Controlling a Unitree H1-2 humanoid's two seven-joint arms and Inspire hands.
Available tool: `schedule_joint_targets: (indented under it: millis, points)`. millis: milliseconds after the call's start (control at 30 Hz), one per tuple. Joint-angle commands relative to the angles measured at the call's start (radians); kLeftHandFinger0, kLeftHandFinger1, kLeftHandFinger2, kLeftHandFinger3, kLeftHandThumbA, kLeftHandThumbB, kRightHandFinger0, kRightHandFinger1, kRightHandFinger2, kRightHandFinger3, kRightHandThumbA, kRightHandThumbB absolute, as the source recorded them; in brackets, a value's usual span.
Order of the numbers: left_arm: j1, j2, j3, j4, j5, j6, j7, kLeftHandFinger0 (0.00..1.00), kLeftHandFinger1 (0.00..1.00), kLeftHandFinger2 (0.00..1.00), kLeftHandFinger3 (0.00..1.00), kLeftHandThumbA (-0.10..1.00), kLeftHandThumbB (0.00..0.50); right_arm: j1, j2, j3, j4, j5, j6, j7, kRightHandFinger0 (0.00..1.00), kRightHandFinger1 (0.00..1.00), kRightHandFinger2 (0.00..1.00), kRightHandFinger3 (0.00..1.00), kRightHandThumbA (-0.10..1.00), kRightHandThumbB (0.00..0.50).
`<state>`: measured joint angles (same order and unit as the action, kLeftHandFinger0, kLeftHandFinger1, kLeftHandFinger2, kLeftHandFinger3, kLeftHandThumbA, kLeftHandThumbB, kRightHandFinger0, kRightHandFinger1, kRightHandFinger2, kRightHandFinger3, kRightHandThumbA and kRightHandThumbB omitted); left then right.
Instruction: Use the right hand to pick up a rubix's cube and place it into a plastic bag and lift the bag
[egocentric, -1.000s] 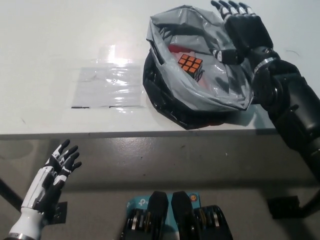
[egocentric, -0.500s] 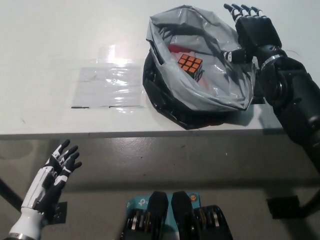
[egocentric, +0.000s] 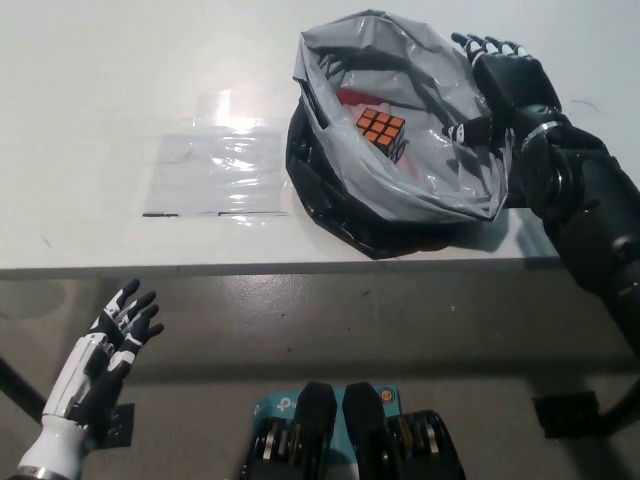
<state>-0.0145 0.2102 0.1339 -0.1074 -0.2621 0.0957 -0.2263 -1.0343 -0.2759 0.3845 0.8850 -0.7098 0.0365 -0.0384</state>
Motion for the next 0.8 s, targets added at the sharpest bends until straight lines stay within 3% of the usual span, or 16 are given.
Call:
schedule_joint_targets:
  millis: [0, 100, 200, 267, 333, 367, 400, 433, 500, 533, 600, 633, 667, 700, 767]
  points:
    - [0.001, 0.008, 0.014, -0.024, -0.016, -0.02, 0.003, 0.97, 1.0, 1.0, 1.0, 0.62, 0.193, -0.064, 0.002, -0.028, 0.018, 0.062, 0.029, 0.068, 1.0, 1.0, 1.0, 1.0, 0.81, 0.5]
    - [-0.001, 0.009, 0.014, -0.027, -0.012, -0.018, 0.006, 0.97, 1.0, 1.0, 1.0, 0.62, 0.189, -0.067, 0.002, -0.016, 0.027, 0.049, 0.048, 0.08, 1.0, 1.0, 1.0, 1.0, 0.84, 0.5]
    - [-0.002, 0.011, 0.013, -0.025, -0.011, -0.02, 0.004, 0.98, 1.0, 1.0, 1.0, 0.62, 0.192, -0.074, 0.011, -0.014, 0.043, 0.044, 0.118, 0.093, 1.0, 1.0, 1.0, 1.0, 0.74, 0.5]
    - [-0.003, 0.01, 0.014, -0.019, -0.012, -0.022, 0.004, 0.97, 1.0, 1.0, 1.0, 0.62, 0.198, -0.079, 0.022, -0.023, 0.051, 0.042, 0.176, 0.074, 1.0, 1.0, 1.0, 1.0, 0.6, 0.429]
    - [-0.003, 0.009, 0.014, -0.018, -0.014, -0.024, 0.003, 0.97, 1.0, 1.0, 1.0, 0.62, 0.199, -0.089, 0.03, -0.02, 0.06, 0.023, 0.232, 0.048, 0.73, 1.0, 1.0, 1.0, 0.55, 0.403]
    - [-0.003, 0.009, 0.015, -0.018, -0.014, -0.024, 0.004, 0.97, 1.0, 1.0, 1.0, 0.61, 0.196, -0.091, 0.031, -0.019, 0.066, 0.019, 0.228, 0.021, 0.39, 0.66, 0.99, 1.0, 0.41, 0.372]
    - [-0.005, 0.008, 0.015, -0.017, -0.014, -0.024, 0.005, 0.96, 1.0, 1.0, 1.0, 0.6, 0.2, -0.093, 0.031, -0.02, 0.067, 0.014, 0.225, -0.008, 0.18, 0.36, 0.67, 1.0, 0.3, 0.334]
    - [-0.008, 0.008, 0.016, -0.016, -0.014, -0.023, 0.006, 0.96, 1.0, 1.0, 1.0, 0.6, 0.2, -0.094, 0.031, -0.021, 0.067, 0.01, 0.223, -0.04, 0.07, 0.22, 0.53, 1.0, 0.26, 0.34]
    - [-0.01, 0.008, 0.016, -0.014, -0.013, -0.024, 0.007, 0.96, 1.0, 1.0, 1.0, 0.59, 0.19, -0.09, 0.029, -0.027, 0.06, 0.006, 0.202, -0.106, 0.0, 0.09, 0.34, 0.96, 0.13, 0.295]
    - [-0.013, 0.008, 0.016, -0.013, -0.014, -0.023, 0.007, 0.96, 1.0, 1.0, 1.0, 0.59, 0.19, -0.091, 0.029, -0.031, 0.062, 0.009, 0.19, -0.136, 0.0, 0.06, 0.3, 0.87, 0.1, 0.295]
    - [-0.013, 0.009, 0.016, -0.011, -0.013, -0.026, 0.005, 0.96, 1.0, 1.0, 1.0, 0.58, 0.198, -0.086, 0.027, -0.046, 0.043, 0.018, 0.16, -0.189, 0.0, 0.0, 0.08, 0.52, 0.02, 0.259]
    - [-0.011, 0.01, 0.015, -0.011, -0.014, -0.028, 0.003, 0.95, 1.0, 1.0, 1.0, 0.58, 0.194, -0.083, 0.026, -0.055, 0.034, 0.026, 0.137, -0.216, 0.0, 0.0, 0.03, 0.42, -0.01, 0.255]
    - [-0.011, 0.01, 0.016, -0.012, -0.015, -0.027, 0.003, 0.95, 1.0, 1.0, 1.0, 0.56, 0.19, -0.083, 0.027, -0.059, 0.033, 0.029, 0.129, -0.225, 0.0, 0.0, 0.01, 0.36, 0.06, 0.207]
    - [-0.01, 0.009, 0.017, -0.014, -0.017, -0.024, 0.004, 0.95, 1.0, 1.0, 1.0, 0.54, 0.179, -0.083, 0.028, -0.074, 0.02, 0.043, 0.111, -0.241, 0.0, 0.01, 0.03, 0.31, 0.02, 0.231]
    - [-0.01, 0.007, 0.019, -0.014, -0.022, -0.021, 0.005, 0.94, 1.0, 1.0, 1.0, 0.5, 0.173, -0.084, 0.03, -0.087, 0.005, 0.05, 0.103, -0.254, 0.0, 0.01, 0.04, 0.29, 0.06, 0.231]
